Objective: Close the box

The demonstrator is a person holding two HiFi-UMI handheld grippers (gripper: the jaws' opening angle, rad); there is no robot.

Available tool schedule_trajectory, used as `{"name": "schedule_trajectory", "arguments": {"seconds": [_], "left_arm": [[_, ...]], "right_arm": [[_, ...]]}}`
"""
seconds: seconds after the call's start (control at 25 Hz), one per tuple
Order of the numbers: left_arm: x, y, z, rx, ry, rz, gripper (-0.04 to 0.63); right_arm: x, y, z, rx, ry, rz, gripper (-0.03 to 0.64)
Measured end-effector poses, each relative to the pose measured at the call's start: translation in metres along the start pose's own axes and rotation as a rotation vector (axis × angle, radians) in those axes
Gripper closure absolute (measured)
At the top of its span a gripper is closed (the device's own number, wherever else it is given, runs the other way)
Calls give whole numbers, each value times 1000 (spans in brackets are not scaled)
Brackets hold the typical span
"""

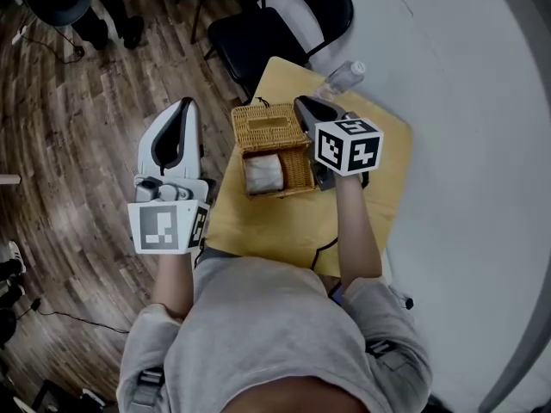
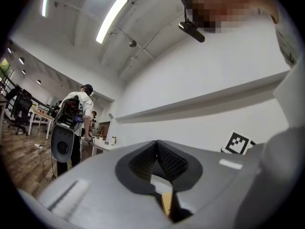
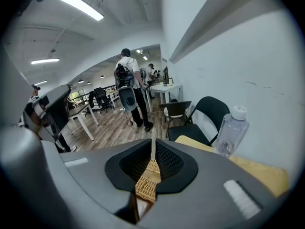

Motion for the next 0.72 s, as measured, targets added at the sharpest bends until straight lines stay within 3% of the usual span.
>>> {"name": "schedule_trajectory", "arguments": {"seconds": [0.24,0.72], "left_arm": [[15,16,-7,35,-5,19,537],[51,40,-10,76,-68,50,538]], "right_arm": [[-11,16,-52,134,-67,-76,599],[-19,41,-139,356,-150,-125,520]]}}
Point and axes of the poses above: the fingertips, and each gripper's own axes: z backward along the fingers, x to its left, y out of its underside, the point moved 4 cm from there along z, backward along the fingers, and after that the axes turned 9 degrees about z, right-handed, at the moved point
